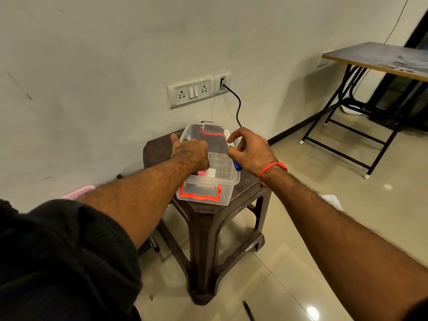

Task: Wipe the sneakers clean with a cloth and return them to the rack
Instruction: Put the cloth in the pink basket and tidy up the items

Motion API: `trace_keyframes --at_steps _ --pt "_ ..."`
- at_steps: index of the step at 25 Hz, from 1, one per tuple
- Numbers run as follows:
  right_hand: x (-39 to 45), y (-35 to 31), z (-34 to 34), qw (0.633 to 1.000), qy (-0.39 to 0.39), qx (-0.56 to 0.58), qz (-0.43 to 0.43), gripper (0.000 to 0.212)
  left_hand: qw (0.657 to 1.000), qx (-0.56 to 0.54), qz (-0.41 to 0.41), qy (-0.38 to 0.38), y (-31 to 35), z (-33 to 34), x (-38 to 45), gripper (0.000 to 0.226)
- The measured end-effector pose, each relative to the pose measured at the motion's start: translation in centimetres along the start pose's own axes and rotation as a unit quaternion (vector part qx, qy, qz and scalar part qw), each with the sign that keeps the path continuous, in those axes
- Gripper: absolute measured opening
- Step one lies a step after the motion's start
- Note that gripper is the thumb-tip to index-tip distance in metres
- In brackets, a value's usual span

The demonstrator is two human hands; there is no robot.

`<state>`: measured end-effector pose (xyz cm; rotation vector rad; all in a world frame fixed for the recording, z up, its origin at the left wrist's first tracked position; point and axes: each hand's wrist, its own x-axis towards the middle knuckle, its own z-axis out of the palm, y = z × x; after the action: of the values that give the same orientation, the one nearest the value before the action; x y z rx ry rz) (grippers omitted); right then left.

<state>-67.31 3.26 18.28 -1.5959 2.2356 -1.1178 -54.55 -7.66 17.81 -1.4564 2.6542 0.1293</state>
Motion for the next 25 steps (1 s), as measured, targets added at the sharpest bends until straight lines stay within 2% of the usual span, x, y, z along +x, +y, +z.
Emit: trace_keyframes --at_steps 2,4,6,8,10,12,14,15,17,21,25 --pt "-0.1 -0.2 -0.1 1.000 -0.012 -0.004 -0.001 0.015 0.999 -0.012 0.001 0.036 0.0 0.2 -0.4 0.032" --pt "0.0 -0.4 -0.1 1.000 -0.023 -0.015 0.005 0.013 0.993 -0.048 0.009 0.107 -0.4 0.2 -1.0 0.026" --pt "0.2 -0.8 0.3 0.999 -0.032 -0.035 0.006 0.013 0.977 -0.094 0.013 0.191 -1.2 0.1 -2.0 0.018" --pt "0.7 -1.5 1.0 0.996 -0.037 -0.076 0.000 0.013 0.958 -0.165 -0.002 0.236 -2.2 0.0 -3.3 0.014" --pt "1.4 -2.2 1.6 0.979 -0.056 -0.193 -0.024 0.007 0.939 -0.250 -0.040 0.235 -3.1 0.1 -4.3 0.015" --pt "2.1 -2.8 2.2 0.936 -0.085 -0.338 -0.054 0.019 0.904 -0.359 -0.079 0.216 -3.8 0.8 -5.2 0.014" --pt "2.8 -3.1 3.1 0.900 -0.130 -0.413 -0.053 0.025 0.863 -0.449 -0.091 0.213 -4.0 1.7 -5.8 0.014" --pt "3.0 -3.1 3.6 0.890 -0.156 -0.427 -0.042 0.026 0.855 -0.463 -0.089 0.217 -3.9 2.1 -6.1 0.015" --pt "3.3 -2.8 4.5 0.875 -0.194 -0.443 -0.026 0.025 0.860 -0.449 -0.086 0.228 -4.0 2.7 -6.4 0.019" --pt "3.6 -2.7 5.2 0.857 -0.204 -0.472 -0.021 0.020 0.876 -0.412 -0.071 0.239 -4.2 2.9 -6.2 0.023" --pt "3.5 -3.4 6.1 0.813 -0.247 -0.527 -0.037 0.018 0.869 -0.418 -0.062 0.256 -3.9 3.5 -6.4 0.022"
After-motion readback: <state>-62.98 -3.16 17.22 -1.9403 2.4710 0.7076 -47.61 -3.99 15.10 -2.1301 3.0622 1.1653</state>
